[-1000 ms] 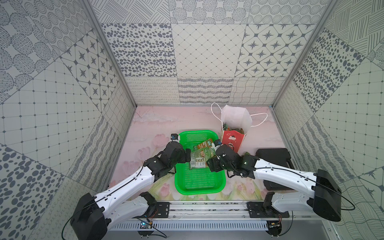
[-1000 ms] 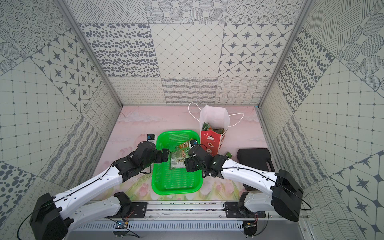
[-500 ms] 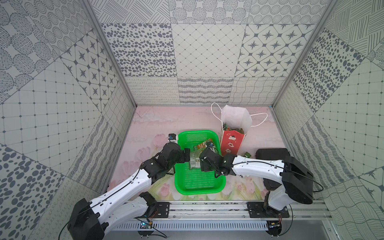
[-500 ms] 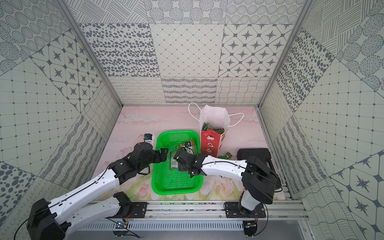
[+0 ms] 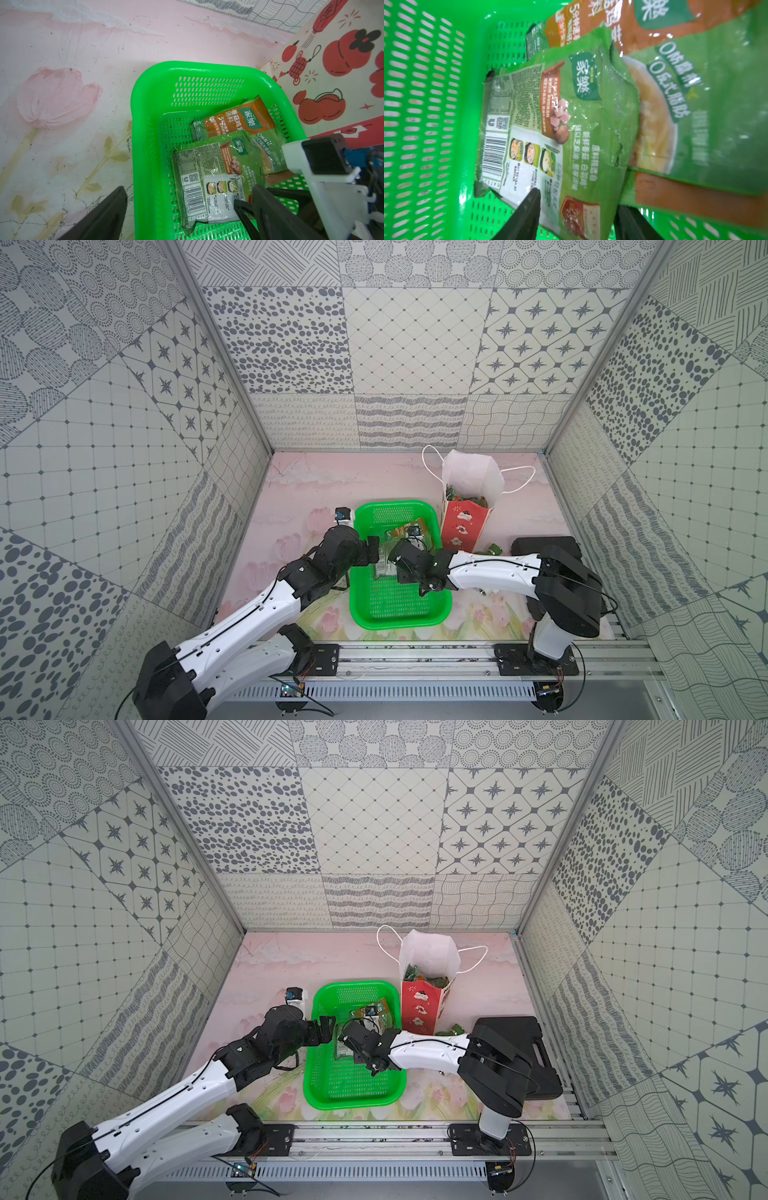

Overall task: Place the condiment packets inside the bag
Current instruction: Adjust the condiment packet in the storage box, then pick up the condiment packet from the storage box.

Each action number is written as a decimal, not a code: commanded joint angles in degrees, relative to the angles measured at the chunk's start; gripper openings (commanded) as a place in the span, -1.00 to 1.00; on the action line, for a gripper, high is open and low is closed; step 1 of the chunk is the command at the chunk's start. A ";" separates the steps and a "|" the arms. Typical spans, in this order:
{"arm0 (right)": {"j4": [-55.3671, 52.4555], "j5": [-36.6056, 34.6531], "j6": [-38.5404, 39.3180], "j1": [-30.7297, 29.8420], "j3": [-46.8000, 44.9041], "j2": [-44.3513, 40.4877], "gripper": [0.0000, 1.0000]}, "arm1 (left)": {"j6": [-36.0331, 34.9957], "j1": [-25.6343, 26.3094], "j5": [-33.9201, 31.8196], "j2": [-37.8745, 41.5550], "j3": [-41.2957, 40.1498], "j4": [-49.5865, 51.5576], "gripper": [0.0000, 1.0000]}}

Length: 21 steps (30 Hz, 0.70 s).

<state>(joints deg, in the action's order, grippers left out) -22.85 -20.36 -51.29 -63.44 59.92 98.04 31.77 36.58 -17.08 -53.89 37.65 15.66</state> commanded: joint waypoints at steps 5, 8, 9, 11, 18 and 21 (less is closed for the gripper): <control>10.52 2.94 2.40 -0.39 -2.19 -4.48 0.13 | 0.49 -0.20 -1.03 0.70 -0.21 -1.89 0.94; 14.17 4.19 3.24 -0.37 -2.97 -4.88 0.11 | 0.48 -0.19 -1.11 0.91 -0.29 -1.91 0.93; 15.03 4.61 3.47 -0.36 -3.07 -4.79 0.11 | 0.49 -0.19 -1.11 0.89 -0.30 -1.93 0.94; 16.96 5.74 3.77 -0.25 -3.20 -4.42 0.09 | 0.49 -0.19 -1.21 0.98 -0.30 -1.90 0.94; 11.74 2.64 0.50 0.95 -3.09 -4.23 0.15 | 0.48 -0.18 -1.98 1.92 -0.69 -1.75 0.93; 11.21 2.97 -1.46 2.02 -5.35 -4.61 0.18 | 0.53 -0.24 -2.16 2.12 -0.82 -1.85 0.93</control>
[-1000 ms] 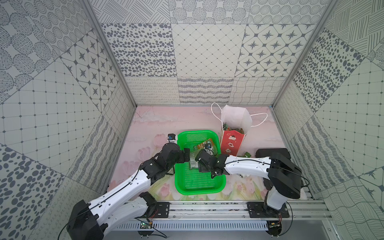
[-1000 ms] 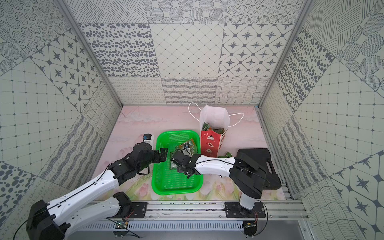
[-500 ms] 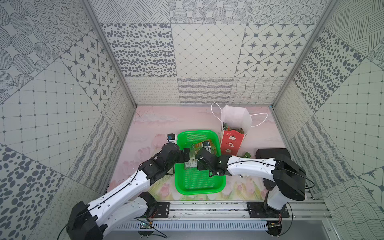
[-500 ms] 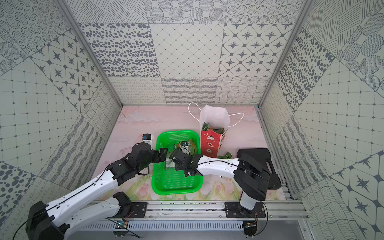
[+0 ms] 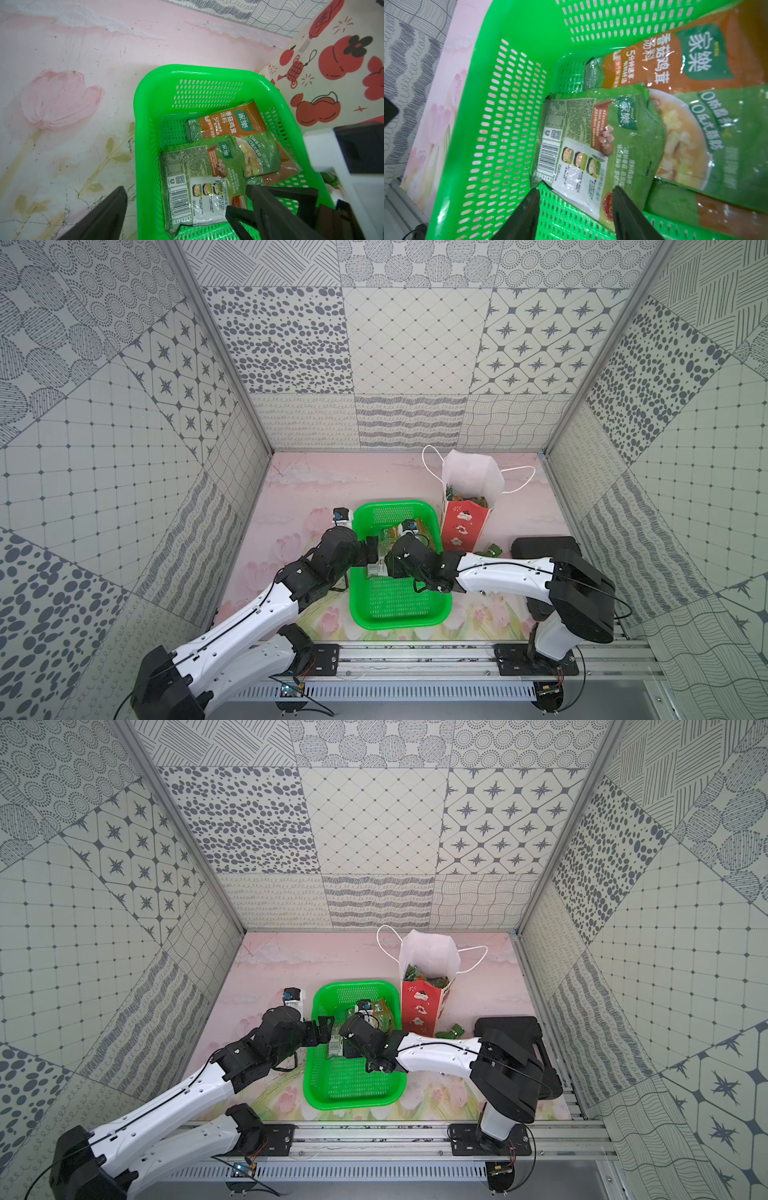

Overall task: Place the condiment packets inside the bag
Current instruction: Pick up the condiment packet from the storage box.

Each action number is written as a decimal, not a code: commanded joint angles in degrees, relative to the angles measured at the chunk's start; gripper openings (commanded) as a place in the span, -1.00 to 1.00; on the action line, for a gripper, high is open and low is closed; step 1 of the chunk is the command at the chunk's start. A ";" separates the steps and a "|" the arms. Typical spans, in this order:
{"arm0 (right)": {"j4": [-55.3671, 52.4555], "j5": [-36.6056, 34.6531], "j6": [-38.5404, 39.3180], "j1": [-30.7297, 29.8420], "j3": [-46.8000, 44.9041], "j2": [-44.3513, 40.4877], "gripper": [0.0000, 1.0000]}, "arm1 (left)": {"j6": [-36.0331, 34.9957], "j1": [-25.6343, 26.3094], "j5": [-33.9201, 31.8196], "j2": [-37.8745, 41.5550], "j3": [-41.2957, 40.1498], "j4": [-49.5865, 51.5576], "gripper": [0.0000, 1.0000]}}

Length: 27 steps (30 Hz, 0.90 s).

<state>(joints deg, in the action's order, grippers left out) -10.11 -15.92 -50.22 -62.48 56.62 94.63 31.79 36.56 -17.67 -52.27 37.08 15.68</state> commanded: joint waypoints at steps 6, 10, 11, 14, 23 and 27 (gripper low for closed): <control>-1.58 0.11 -2.24 2.12 -1.91 1.51 0.21 | 0.55 -0.12 -1.31 0.40 -0.25 -1.98 0.93; -0.86 2.41 -0.83 2.23 0.58 4.92 0.22 | 0.54 -0.17 -1.40 0.57 -0.32 -1.94 0.94; -0.31 3.10 -0.61 2.31 0.97 5.65 0.22 | 0.48 -0.10 -1.47 0.59 -0.34 -1.92 0.93; 0.78 4.13 -0.54 2.31 1.59 7.17 0.21 | 0.46 -0.17 -1.50 0.77 -0.34 -1.88 0.93; 11.44 6.92 -0.52 2.23 -4.00 1.59 0.14 | 0.46 -0.17 -1.40 1.03 -0.51 -2.03 0.93; 15.07 8.87 -0.07 2.23 -5.02 -0.81 0.12 | 0.53 -0.21 -1.49 1.51 -0.69 -2.07 0.93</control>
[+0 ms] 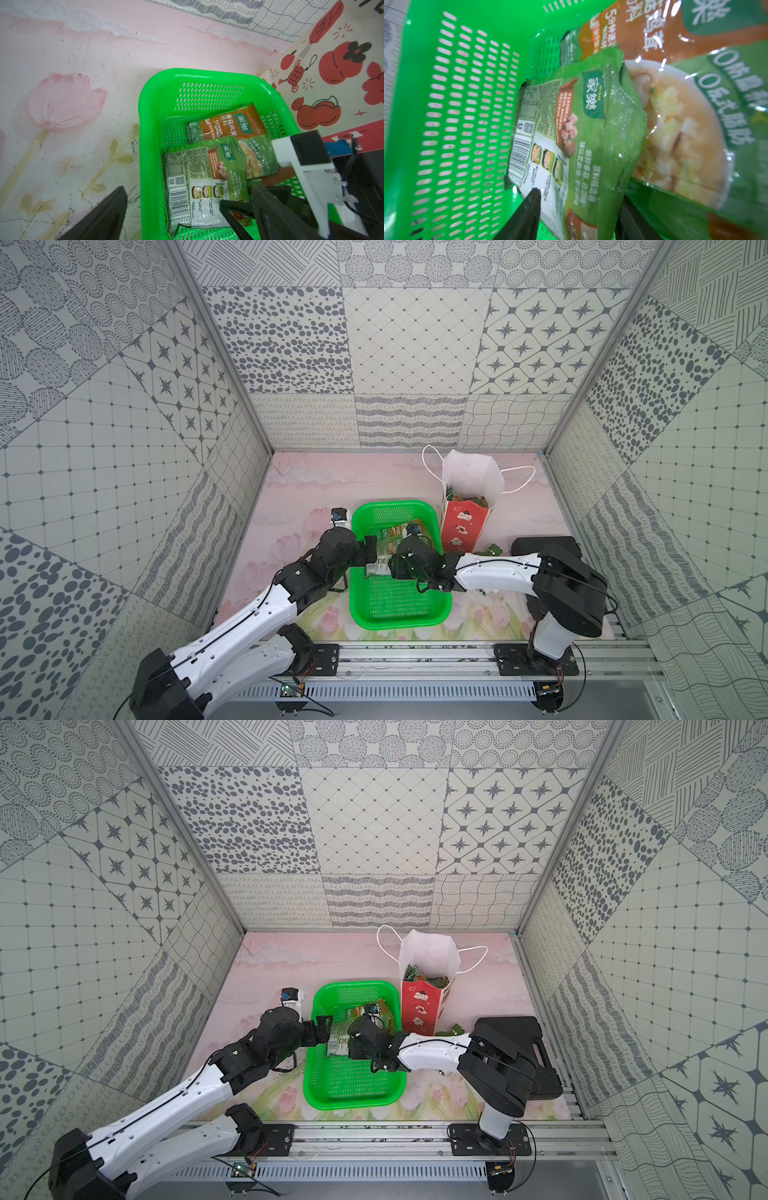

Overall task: Place the condiment packets inside the bag
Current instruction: Pick up the condiment packet from the storage box.

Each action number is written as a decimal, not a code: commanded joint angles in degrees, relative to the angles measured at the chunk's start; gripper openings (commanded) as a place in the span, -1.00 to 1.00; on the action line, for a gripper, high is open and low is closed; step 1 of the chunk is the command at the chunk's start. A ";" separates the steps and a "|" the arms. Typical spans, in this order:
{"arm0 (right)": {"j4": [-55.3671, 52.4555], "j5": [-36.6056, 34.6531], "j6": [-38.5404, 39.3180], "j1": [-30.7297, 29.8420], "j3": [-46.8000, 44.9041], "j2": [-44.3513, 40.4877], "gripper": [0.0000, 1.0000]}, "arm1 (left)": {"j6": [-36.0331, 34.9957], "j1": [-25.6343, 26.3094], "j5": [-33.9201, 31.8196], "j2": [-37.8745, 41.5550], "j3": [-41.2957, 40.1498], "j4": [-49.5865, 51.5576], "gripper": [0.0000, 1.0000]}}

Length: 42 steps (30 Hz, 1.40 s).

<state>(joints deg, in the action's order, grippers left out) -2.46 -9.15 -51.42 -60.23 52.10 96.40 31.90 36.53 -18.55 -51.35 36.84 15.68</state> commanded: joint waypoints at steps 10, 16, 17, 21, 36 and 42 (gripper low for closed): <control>9.41 4.38 1.66 0.02 1.86 -0.75 -0.19 | 0.47 -0.15 -0.97 1.77 -0.89 -2.08 0.93; 6.89 3.82 2.83 0.00 3.40 -0.47 -0.74 | 0.62 -0.15 -1.49 2.77 -1.29 -2.07 0.93; 6.39 3.54 3.17 -0.06 3.48 -1.12 -0.85 | 0.55 -0.17 -1.58 2.95 -1.38 -2.09 0.93; 4.88 1.63 6.03 -0.36 3.03 -5.56 -1.00 | 0.70 -0.15 -1.76 3.62 -1.76 -2.32 0.93; -2.82 -5.11 18.78 -0.59 3.10 -30.92 -1.00 | 0.88 -0.19 -2.68 5.34 -2.75 -2.83 0.93; -8.60 -13.67 25.22 -0.58 6.38 -39.81 -1.00 | 0.88 -0.13 -2.55 4.95 -2.83 -2.95 0.93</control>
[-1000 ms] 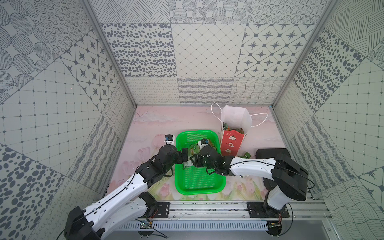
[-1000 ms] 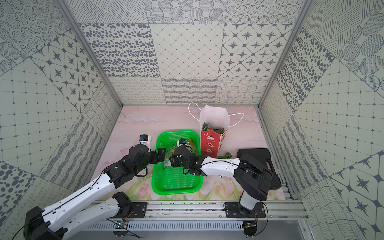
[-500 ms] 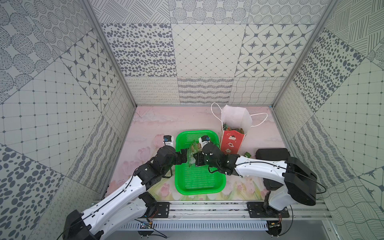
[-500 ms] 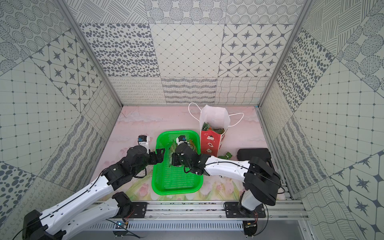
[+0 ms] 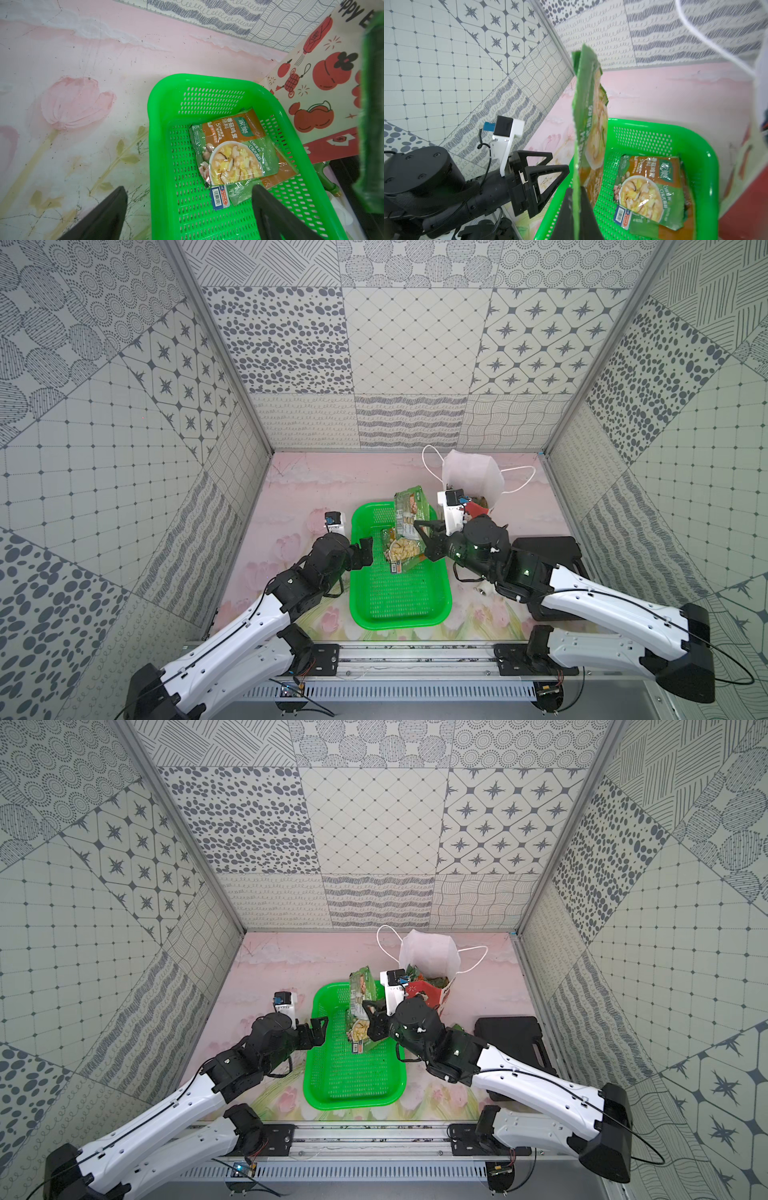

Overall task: Place the condiment packets inside the bag
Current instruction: Pick up the condiment packet from the storage box, then place the condiment packet in the paper bag.

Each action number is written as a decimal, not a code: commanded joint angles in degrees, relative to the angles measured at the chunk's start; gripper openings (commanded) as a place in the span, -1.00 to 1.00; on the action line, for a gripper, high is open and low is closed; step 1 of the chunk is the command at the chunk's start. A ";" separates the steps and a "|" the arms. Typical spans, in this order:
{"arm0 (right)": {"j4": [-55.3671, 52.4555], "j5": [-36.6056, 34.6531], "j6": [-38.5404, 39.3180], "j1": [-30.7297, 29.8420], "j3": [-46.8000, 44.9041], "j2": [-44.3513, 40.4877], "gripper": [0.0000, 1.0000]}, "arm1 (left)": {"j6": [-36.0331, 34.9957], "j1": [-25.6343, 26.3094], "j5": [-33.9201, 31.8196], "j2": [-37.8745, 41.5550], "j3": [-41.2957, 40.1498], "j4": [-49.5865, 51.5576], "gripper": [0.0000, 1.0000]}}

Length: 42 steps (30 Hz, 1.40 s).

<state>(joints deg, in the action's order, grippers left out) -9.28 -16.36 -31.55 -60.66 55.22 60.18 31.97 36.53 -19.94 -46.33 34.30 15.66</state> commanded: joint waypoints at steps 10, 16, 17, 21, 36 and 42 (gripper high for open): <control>-7.06 -17.85 14.26 1.92 8.32 -11.89 -1.00 | 0.71 -0.14 -1.15 -0.64 -0.30 -3.27 0.93; -15.88 -20.89 13.04 8.70 14.35 -7.67 -1.00 | 0.56 -0.11 -1.15 -1.05 -0.29 -3.41 0.93; -17.62 -20.03 12.14 10.29 15.31 -6.71 -1.00 | 0.51 -0.15 -1.15 -1.13 -0.29 -3.37 0.93; -24.50 -14.60 8.95 17.52 18.32 -3.07 -1.00 | 0.37 -0.18 -1.10 -1.54 -0.11 -3.32 0.93; -40.71 14.81 9.06 27.78 25.47 7.26 -1.00 | -0.23 -0.15 1.35 -7.22 1.99 -3.20 0.94; -43.37 17.18 11.01 29.98 26.82 7.71 -1.00 | -0.59 -0.15 4.36 -12.33 4.04 -3.09 0.94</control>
<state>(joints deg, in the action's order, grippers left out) -51.05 -3.09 -22.15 -31.81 80.01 67.85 31.88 36.49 -18.50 -55.68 36.58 15.55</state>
